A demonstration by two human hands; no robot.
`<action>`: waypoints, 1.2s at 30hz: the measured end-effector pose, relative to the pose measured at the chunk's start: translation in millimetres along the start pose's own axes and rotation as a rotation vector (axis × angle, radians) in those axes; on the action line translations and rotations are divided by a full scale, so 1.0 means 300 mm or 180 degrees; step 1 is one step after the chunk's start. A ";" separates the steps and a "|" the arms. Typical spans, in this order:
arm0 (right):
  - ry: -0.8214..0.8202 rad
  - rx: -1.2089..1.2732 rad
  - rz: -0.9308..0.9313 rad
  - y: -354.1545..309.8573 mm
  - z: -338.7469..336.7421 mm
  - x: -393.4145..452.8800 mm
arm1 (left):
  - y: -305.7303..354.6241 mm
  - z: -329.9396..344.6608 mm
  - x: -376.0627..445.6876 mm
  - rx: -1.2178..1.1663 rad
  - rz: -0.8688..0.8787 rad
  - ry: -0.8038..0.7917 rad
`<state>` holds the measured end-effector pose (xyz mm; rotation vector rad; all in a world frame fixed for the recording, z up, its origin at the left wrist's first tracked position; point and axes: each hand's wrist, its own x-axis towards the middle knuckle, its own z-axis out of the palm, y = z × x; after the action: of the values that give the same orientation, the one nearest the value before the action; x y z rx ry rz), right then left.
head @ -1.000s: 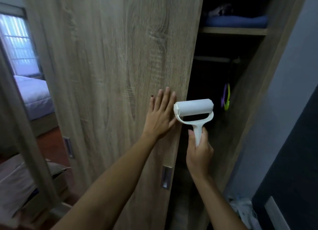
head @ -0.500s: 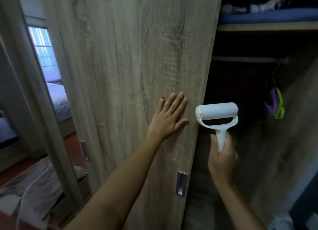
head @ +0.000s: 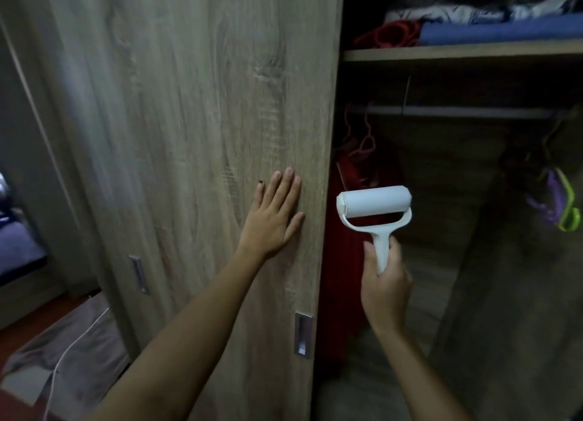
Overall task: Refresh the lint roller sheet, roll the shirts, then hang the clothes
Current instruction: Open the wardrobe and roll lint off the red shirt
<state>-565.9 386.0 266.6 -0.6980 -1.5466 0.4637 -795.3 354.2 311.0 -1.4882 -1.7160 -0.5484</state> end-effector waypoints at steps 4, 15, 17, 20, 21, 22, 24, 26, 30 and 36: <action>-0.0003 -0.0008 -0.0058 -0.028 0.058 0.001 | -0.067 -0.013 -0.021 -0.0097 -0.0180 -0.0048; -0.0143 0.0062 0.0071 -0.060 0.182 -0.004 | -0.245 -0.027 -0.057 -0.0152 -0.0421 -0.0246; -0.0176 0.0057 0.0082 -0.059 0.195 -0.002 | -0.279 -0.030 -0.064 -0.0127 -0.0397 -0.0306; -0.0225 0.0039 0.0065 -0.061 0.211 -0.007 | -0.308 -0.031 -0.072 -0.0159 -0.0503 -0.0336; -0.0249 0.0032 0.0055 -0.062 0.217 -0.012 | -0.314 -0.031 -0.075 -0.0193 -0.0557 -0.0328; -0.0268 0.0022 0.0040 -0.063 0.223 -0.015 | -0.321 -0.031 -0.077 -0.0223 -0.0606 -0.0320; -0.0291 0.0026 0.0031 -0.064 0.229 -0.022 | -0.333 -0.033 -0.083 -0.0246 -0.0698 -0.0332; -0.0306 0.0051 0.0042 -0.063 0.234 -0.025 | -0.347 -0.034 -0.088 -0.0293 -0.0782 -0.0361; -0.0315 0.0104 0.0042 -0.072 0.242 -0.020 | -0.374 -0.043 -0.092 -0.0367 -0.0851 -0.0419; -0.0289 0.0126 0.0077 -0.094 0.254 -0.030 | -0.386 -0.049 -0.092 -0.0371 -0.0838 -0.0433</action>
<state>-645.6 368.0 270.8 -0.6737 -1.6110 0.5492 -902.3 300.4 317.6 -1.4150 -2.0336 -0.7083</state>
